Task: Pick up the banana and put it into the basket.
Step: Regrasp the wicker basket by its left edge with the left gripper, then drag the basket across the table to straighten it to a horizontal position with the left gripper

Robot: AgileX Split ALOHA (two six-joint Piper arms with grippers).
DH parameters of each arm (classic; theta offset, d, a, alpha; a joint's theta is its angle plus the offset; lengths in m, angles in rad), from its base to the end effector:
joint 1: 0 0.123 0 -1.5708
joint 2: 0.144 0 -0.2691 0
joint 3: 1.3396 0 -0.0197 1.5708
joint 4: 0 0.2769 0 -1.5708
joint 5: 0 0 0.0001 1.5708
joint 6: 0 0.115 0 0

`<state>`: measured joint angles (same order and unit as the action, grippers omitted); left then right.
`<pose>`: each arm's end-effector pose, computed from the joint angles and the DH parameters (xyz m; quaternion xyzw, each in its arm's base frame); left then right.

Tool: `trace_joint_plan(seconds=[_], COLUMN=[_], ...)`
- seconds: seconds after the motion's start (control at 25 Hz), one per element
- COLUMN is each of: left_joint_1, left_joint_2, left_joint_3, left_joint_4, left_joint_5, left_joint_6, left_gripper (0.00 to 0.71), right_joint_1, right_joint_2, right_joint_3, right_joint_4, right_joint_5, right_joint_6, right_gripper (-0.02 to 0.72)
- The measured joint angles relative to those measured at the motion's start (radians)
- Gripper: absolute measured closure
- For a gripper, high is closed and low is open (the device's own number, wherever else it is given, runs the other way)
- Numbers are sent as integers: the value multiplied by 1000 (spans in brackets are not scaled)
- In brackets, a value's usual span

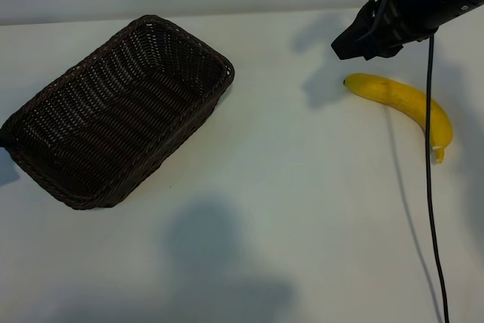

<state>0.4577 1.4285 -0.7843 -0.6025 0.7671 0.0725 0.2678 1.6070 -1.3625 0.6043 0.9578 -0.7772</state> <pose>0.2724 0.0837 0.1628 -0.3646 0.8945 -0.1918 0.1738 0.3503 0.1516 0.2770 -0.3672 0.8617 0.2125 0.2782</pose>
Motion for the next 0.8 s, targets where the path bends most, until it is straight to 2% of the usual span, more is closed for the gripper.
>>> trace_joint_plan(seconds=[0.12, 0.24, 0.52, 0.6, 0.68, 0.8], left_joint_1=[-2, -32, -179, -203, -224, -230], left_joint_2=[45, 101, 309, 331, 328, 282], left_joint_3=[0, 0, -3, -20, -42, -135], left_joint_4=[-23, -26, -129, -139, -145, -110], left_joint_5=[-28, -83, -232, -244, -244, -145], left_joint_6=[1, 1, 57, 91, 139, 207], left_gripper=[217, 217, 234, 318, 478, 525], right_joint_1=[0, 0, 0, 0, 0, 0], right_joint_2=[0, 0, 0, 0, 0, 0], right_joint_3=[0, 0, 0, 0, 0, 0], right_joint_4=[0, 0, 0, 0, 0, 0], right_joint_5=[-1, -5, -13, -13, -13, -16], right_joint_6=[0, 1, 3, 3, 3, 3], right_gripper=[236, 236, 236, 236, 236, 236])
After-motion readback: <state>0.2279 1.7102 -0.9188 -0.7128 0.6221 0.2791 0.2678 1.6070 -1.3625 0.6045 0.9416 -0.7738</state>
